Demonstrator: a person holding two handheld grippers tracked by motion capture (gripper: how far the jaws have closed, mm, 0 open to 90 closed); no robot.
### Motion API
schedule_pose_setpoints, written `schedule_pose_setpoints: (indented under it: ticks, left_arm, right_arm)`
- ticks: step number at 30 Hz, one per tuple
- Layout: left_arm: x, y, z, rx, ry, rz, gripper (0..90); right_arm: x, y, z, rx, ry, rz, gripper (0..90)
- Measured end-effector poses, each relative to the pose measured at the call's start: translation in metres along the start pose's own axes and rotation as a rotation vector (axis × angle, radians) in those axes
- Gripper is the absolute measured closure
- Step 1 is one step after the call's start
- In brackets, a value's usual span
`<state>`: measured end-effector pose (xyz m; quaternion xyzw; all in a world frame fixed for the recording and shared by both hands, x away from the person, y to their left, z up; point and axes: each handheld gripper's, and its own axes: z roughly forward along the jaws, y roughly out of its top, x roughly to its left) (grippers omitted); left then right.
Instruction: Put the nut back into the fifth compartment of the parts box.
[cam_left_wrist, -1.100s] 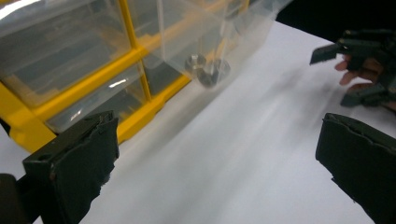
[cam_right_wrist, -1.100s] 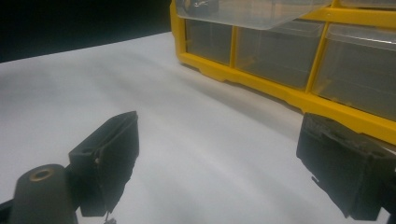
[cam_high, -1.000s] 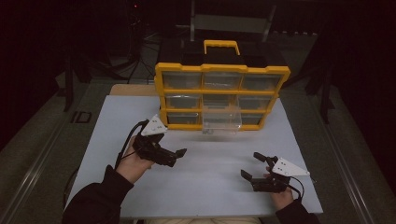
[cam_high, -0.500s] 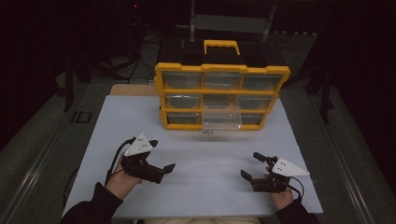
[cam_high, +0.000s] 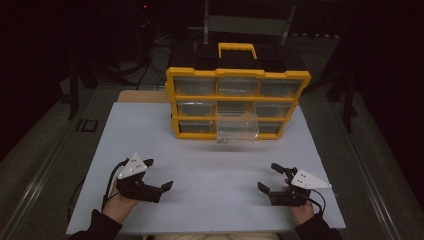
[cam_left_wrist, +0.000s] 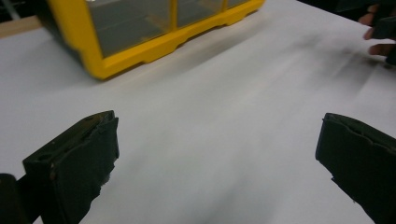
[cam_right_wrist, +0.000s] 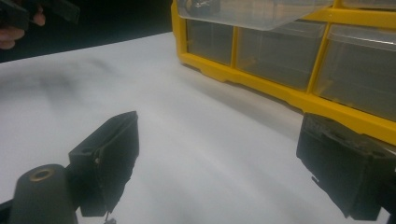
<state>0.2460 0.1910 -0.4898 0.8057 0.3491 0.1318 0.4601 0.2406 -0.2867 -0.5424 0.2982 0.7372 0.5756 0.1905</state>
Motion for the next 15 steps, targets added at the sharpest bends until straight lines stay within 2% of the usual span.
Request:
schedule_pose_setpoints:
  ticks: [1, 3, 4, 10, 15]
  left_arm:
    - [0.005, -0.011, -0.002, -0.004, 0.021, -0.023, 0.0]
    - [0.006, -0.013, -0.003, -0.001, 0.031, -0.022, 0.0]
    - [0.007, -0.018, -0.003, 0.005, 0.049, -0.02, 0.0]
    - [0.013, -0.036, 0.001, 0.05, 0.065, -0.061, 0.0]
    - [0.013, -0.041, 0.002, 0.066, 0.078, -0.061, 0.0]
  right_arm:
    - [0.0, 0.0, 0.0, 0.001, 0.0, 0.001, 13.1]
    - [0.0, 0.0, 0.0, 0.001, 0.0, 0.002, 13.1]
    - [0.0, 0.0, 0.0, 0.001, -0.001, 0.0, 13.1]
    - [0.0, 0.0, 0.0, 0.0, -0.001, -0.002, 13.1]
    - [0.0, 0.0, -0.001, 0.0, 0.0, -0.002, 13.1]
